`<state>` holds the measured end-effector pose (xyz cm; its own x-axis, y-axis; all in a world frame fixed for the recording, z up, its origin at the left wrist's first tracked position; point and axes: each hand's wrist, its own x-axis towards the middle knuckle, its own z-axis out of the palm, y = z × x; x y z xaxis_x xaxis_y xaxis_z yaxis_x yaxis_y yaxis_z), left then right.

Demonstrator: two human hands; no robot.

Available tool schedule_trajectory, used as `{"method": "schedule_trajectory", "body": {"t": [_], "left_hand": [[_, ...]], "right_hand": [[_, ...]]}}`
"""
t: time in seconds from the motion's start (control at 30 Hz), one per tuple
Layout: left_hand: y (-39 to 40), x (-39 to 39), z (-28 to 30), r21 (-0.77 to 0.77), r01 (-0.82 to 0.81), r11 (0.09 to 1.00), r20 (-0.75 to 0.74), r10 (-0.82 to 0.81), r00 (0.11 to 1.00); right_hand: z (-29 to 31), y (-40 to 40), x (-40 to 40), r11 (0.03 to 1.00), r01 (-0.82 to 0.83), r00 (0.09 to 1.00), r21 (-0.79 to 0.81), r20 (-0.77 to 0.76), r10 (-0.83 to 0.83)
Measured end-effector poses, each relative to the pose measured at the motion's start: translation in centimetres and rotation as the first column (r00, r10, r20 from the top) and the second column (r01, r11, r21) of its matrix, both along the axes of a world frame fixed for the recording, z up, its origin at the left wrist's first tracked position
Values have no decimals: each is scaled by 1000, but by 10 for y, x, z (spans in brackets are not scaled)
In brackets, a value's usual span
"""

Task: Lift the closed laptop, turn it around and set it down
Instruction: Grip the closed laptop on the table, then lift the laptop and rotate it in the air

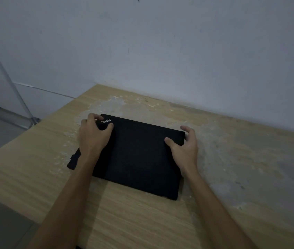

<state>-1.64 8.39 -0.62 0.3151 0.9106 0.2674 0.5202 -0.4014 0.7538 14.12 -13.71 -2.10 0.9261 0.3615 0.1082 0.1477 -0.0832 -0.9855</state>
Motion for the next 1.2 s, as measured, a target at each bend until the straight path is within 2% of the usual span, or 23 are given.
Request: {"method": "schedule_trajectory", "body": {"t": [0.13,0.23,0.4,0.57,0.63,0.7,0.77,0.8,0.87,0.97,1.1,1.2], "left_hand": [[-1,2,-2,-23,49,999,9,-49,999],[-1,3,-1,-42,68,997,23,-67,997],[3,5,3,-100,178,979,66,-172,983],[-2,21,3,-208,223,952,38,-220,975],[-10,33,-1,-258,248,934,146,-216,965],[-24,48,-3,-353,266,897,375,-125,919],[-46,66,1,-505,280,817,587,87,805],[-58,76,3,-558,315,768,647,164,745],[-88,96,5,-595,424,683,706,192,682],[-136,121,4,-596,527,607,737,151,659],[-166,137,10,-552,542,634,788,185,587],[-161,138,11,-547,524,652,781,172,601]], "right_hand": [[-1,-1,4,995,-25,999,-96,-38,21],[3,0,9,1000,-27,993,-6,-114,27],[18,-8,25,998,14,989,63,-150,-5],[25,-40,53,978,172,973,114,-175,-151],[28,-52,63,954,252,959,163,-176,-224],[30,-61,71,924,321,938,208,-202,-281],[32,-69,77,892,377,919,249,-220,-327],[34,-71,79,878,400,911,264,-217,-349],[37,-72,81,846,441,896,300,-206,-394],[41,-71,81,799,493,870,344,-191,-454],[40,-70,79,755,522,851,396,-179,-494],[41,-73,83,774,493,869,397,-188,-457]]}}
